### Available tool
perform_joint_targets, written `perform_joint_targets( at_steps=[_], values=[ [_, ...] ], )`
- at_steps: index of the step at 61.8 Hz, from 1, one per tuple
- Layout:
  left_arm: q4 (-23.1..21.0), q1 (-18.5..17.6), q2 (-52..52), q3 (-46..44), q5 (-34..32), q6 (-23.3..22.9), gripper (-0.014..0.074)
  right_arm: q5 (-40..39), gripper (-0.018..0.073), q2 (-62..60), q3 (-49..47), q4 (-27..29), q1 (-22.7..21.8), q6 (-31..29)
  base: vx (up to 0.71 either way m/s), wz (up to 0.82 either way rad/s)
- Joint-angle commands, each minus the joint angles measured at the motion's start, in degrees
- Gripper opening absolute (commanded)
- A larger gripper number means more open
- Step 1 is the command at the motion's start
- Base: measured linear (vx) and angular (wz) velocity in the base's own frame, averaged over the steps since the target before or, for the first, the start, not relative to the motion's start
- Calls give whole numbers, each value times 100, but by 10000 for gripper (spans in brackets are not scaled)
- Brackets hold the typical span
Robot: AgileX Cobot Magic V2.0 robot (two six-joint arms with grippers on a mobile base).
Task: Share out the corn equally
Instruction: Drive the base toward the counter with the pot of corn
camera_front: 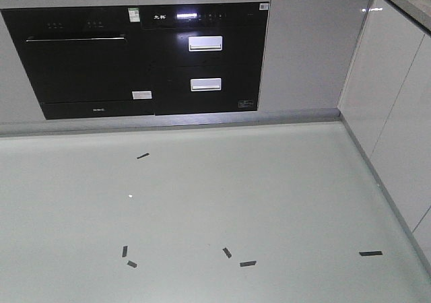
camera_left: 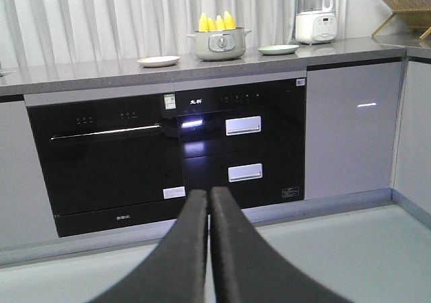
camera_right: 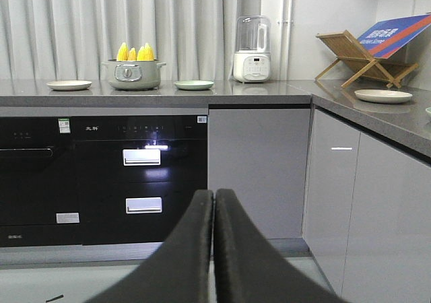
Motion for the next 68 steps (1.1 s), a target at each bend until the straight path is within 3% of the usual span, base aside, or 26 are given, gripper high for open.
perform_joint_targets(
  at_steps=[1, 68],
  values=[
    [-10, 10, -90, 18, -444, -13, -7, -416, -4, -37, 50, -55, -32, -43, 0, 0],
    [-10, 10, -90, 18, -444, -13, -7, -416, -4, -37, 50, -55, -32, -43, 0, 0]
  ],
)
